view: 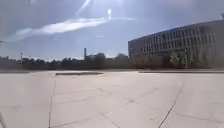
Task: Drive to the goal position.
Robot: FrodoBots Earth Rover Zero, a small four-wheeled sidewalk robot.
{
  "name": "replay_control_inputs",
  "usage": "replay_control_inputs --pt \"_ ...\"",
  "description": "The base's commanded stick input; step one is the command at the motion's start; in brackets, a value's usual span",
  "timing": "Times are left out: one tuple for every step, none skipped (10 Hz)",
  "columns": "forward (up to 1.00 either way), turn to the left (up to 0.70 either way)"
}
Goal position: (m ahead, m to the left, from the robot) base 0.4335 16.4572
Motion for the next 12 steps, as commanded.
replay_control_inputs --pt "0.70 -0.01" --pt "0.70 -0.01" --pt "0.70 -0.01" --pt "0.70 -0.01" --pt "0.70 -0.01" --pt "0.70 -0.01" --pt "0.70 -0.01" --pt "0.70 -0.01" --pt "0.70 -0.01" --pt "0.70 -0.01" --pt "0.70 -0.01" --pt "0.70 -0.01"
